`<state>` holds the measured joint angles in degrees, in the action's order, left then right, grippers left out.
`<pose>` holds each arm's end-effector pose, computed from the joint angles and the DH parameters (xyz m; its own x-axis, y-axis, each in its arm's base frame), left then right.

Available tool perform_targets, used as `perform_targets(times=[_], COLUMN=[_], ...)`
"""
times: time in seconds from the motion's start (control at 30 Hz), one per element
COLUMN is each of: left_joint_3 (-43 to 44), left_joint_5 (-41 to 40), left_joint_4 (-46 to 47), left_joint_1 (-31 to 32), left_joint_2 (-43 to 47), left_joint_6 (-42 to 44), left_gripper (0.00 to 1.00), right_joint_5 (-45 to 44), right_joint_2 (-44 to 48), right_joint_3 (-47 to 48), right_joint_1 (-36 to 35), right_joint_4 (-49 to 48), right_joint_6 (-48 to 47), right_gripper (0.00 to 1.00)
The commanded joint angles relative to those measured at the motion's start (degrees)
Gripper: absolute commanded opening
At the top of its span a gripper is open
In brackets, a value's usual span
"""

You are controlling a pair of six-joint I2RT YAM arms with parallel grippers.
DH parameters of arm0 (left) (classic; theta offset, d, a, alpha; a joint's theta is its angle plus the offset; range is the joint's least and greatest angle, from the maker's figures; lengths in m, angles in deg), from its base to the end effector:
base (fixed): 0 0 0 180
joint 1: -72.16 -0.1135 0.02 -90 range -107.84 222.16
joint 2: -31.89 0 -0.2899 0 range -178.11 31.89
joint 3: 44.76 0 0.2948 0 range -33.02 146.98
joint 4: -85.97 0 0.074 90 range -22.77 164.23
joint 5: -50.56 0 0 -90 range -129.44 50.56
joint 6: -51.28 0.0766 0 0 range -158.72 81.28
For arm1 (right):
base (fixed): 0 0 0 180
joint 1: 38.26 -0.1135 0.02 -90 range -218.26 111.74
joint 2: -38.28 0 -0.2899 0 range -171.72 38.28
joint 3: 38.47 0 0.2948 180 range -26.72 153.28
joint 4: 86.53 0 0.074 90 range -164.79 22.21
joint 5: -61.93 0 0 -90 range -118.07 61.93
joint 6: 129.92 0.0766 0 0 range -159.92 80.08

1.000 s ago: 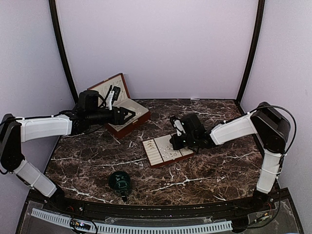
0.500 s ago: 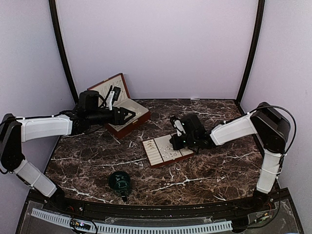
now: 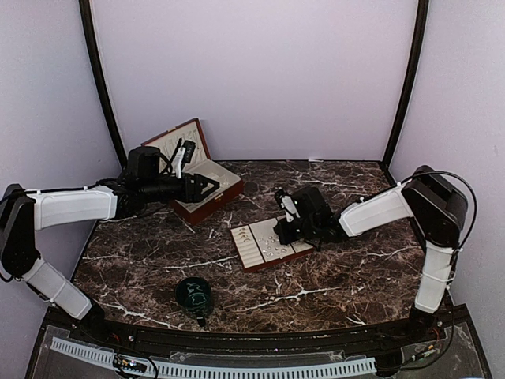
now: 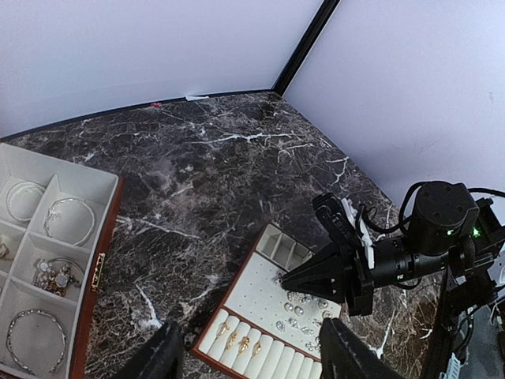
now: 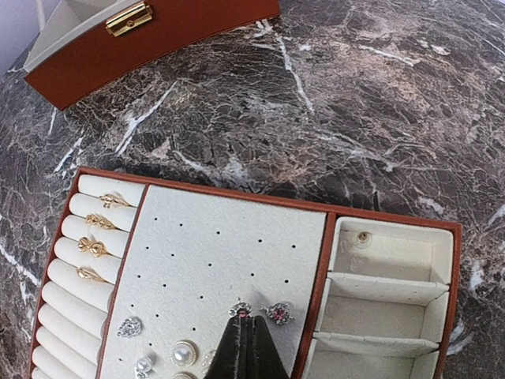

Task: Organize the mixed jewelry
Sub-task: Insert the earring into the earring holder.

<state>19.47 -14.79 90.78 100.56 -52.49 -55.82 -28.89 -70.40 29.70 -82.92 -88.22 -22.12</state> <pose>0.3427 -0.2216 0.2625 -0.4536 -0.0586 -0.8893 0.6829 0.6183 -0.3890 0.3239 0.3186 0.1022 -0.6370 -0.1997 -0.7446 -0.5253 0.8193 0.2296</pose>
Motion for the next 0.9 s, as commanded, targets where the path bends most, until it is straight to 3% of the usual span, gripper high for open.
perform_targets(times=[0.0,0.4,0.67,0.87], left_joint_3=[1.12,1.08,0.78,-0.08], left_joint_5=[0.93,1.01,0.35,-2.1], left_joint_4=[0.85,0.89,0.93,1.18], left_joint_1=[-0.01,-0.01,-0.01,-0.01], left_joint_2=[0.34,0.47,1.31,3.14], left_joint_6=[-0.04,-0.2,-0.02,0.23], left_gripper=[0.61,0.61,0.61,0.61], right_joint_5=[0.47,-0.88,-2.33,-2.9], right_joint_2=[-1.17,0.0,3.52,7.01], right_joint_3=[-0.18,0.2,1.13,2.1], right_joint_1=[0.46,0.46,0.5,0.54], right_joint_4=[-1.42,1.17,2.77,3.96], right_joint_6=[-0.46,-1.01,-0.99,-0.84], right_gripper=[0.0,0.0,0.2,0.26])
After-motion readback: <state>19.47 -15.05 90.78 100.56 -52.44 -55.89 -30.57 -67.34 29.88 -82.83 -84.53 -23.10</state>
